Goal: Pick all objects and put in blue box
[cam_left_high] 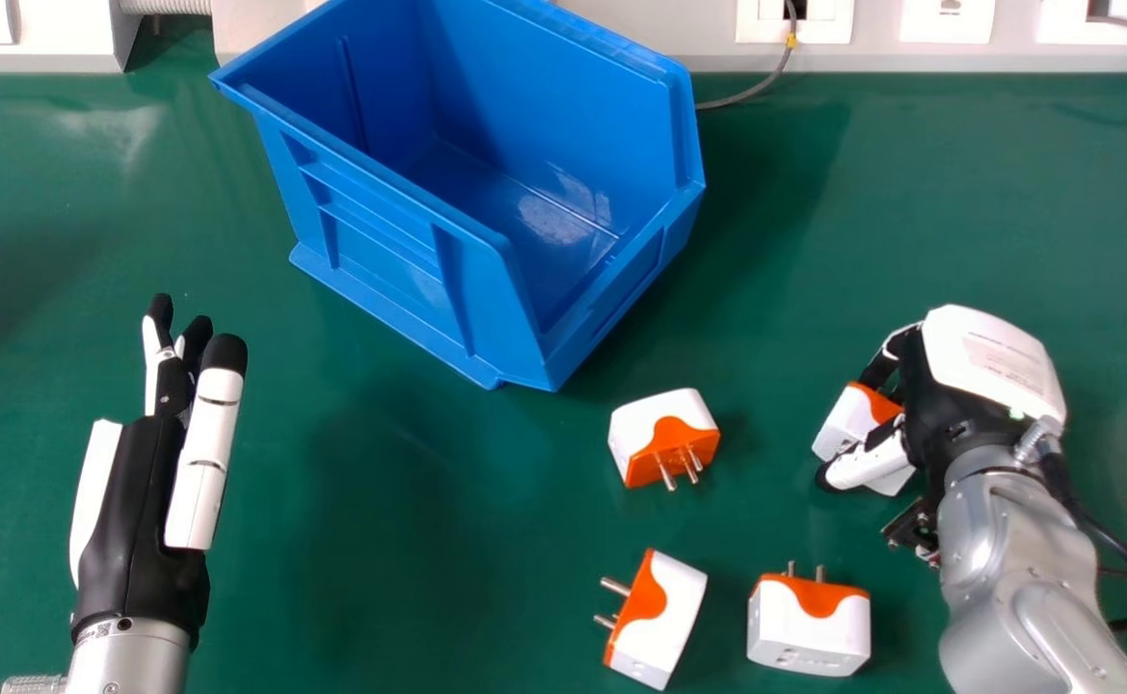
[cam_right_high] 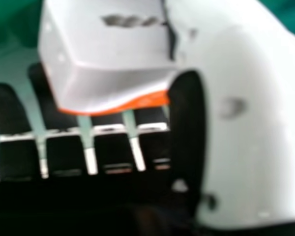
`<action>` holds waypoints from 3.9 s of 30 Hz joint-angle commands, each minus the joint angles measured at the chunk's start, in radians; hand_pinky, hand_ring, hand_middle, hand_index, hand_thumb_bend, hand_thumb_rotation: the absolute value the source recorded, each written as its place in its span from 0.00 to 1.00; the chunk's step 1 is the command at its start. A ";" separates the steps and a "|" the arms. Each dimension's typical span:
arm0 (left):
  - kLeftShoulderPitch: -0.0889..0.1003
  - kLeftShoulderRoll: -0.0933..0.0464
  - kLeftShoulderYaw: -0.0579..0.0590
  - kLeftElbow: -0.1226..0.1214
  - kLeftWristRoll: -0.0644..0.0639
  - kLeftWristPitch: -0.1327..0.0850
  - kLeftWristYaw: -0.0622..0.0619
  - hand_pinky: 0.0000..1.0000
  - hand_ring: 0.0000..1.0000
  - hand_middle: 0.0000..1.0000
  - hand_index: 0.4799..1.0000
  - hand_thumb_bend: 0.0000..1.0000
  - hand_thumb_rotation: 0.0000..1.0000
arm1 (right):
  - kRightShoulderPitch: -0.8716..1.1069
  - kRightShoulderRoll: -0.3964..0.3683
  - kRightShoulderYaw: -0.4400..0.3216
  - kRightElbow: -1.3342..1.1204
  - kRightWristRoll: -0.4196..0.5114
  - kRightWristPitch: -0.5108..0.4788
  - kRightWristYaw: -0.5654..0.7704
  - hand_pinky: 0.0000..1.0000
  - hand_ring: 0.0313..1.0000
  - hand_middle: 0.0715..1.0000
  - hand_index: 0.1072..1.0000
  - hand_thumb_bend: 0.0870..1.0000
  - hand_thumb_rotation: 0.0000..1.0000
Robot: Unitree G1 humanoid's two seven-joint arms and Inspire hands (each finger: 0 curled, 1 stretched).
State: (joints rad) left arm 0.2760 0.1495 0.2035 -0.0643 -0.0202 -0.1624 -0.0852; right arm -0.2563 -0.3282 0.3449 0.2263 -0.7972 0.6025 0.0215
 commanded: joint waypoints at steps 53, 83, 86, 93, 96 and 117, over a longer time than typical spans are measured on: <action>-0.019 0.011 -0.004 -0.018 0.011 0.012 0.006 1.00 1.00 1.00 1.00 0.54 1.00 | -0.121 0.011 -0.087 -0.391 0.058 -0.281 -0.007 0.28 0.40 0.49 0.51 0.44 0.00; 0.026 0.016 -0.015 -0.054 0.042 -0.005 0.018 1.00 1.00 1.00 1.00 0.55 1.00 | -0.711 0.222 0.063 0.426 0.078 -0.482 -0.077 0.31 0.41 0.46 0.49 0.44 0.00; 0.028 0.015 -0.018 -0.055 0.047 -0.006 0.023 1.00 1.00 1.00 1.00 0.55 1.00 | -0.754 0.248 0.075 0.503 0.081 -0.485 -0.084 0.31 0.40 0.45 0.49 0.44 0.00; 0.048 0.011 -0.019 -0.076 0.045 -0.005 0.027 0.99 1.00 1.00 1.00 0.56 1.00 | -0.869 0.303 0.134 0.713 0.058 -0.509 -0.130 0.31 0.40 0.45 0.50 0.44 0.00; 0.053 0.011 -0.021 -0.083 0.046 -0.004 0.029 0.99 1.00 1.00 1.00 0.56 1.00 | -0.912 0.319 0.162 0.799 0.055 -0.538 -0.152 0.31 0.40 0.45 0.50 0.44 0.00; 0.089 -0.006 -0.027 -0.118 0.024 0.000 0.022 0.98 0.99 1.00 1.00 0.57 1.00 | -1.009 0.370 0.246 1.011 0.041 -0.613 -0.206 0.34 0.40 0.44 0.49 0.45 0.00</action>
State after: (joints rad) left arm 0.3586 0.1444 0.1784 -0.1591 0.0058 -0.1506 -0.0617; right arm -1.2068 0.0375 0.5888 1.2420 -0.7504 -0.0092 -0.1603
